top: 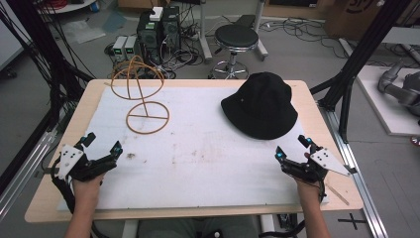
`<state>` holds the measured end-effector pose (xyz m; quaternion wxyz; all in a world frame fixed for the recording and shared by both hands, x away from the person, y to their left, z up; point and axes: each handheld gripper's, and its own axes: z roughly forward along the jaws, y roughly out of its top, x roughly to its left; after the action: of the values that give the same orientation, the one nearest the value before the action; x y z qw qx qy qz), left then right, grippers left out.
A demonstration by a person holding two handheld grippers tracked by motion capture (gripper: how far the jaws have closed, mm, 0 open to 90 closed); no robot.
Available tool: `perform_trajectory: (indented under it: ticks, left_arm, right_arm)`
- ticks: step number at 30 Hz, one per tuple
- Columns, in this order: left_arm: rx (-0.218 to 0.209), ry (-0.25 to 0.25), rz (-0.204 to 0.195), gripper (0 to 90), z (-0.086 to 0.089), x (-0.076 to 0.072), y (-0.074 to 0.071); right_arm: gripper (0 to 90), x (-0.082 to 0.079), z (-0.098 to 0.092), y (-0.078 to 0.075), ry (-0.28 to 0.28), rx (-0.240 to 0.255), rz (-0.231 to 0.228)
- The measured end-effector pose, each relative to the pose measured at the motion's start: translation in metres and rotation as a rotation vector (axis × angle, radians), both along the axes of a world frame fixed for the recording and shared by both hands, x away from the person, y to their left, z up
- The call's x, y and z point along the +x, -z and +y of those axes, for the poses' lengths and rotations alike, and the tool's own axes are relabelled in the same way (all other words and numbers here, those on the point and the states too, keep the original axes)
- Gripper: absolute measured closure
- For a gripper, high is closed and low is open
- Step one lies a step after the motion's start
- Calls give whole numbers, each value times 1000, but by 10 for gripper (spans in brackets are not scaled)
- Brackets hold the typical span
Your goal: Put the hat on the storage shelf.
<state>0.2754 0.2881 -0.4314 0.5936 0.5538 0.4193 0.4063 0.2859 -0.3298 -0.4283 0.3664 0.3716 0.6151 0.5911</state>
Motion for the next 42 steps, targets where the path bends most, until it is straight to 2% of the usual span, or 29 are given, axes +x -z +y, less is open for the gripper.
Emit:
perform_trajectory:
  ticks: [4,10,12,22,28,33,38,42]
  left_arm:
    - [3,5,-1,66,-2,2,0]
    - [-2,5,-2,67,-2,3,0]
    - [-7,5,-5,67,-2,3,0]
    - [-15,26,2,66,-1,4,0]
    - [-11,30,5,66,-2,4,0]
    - [-14,29,4,67,-1,3,0]
    - [-22,35,-1,66,-1,4,0]
    - [-30,31,-14,66,-2,4,-1]
  right_arm:
    - [96,-1,-1,0,-2,-7,-4]
    - [96,1,-4,-8,-6,11,-31]
    - [97,1,-3,-10,-3,17,-27]
    - [96,8,0,-27,17,13,-38]
    - [97,21,1,-37,43,0,-20]
    - [97,30,2,-43,56,10,-17]
    - [97,38,3,-51,67,15,-33]
    - [97,44,5,-56,73,38,-54]
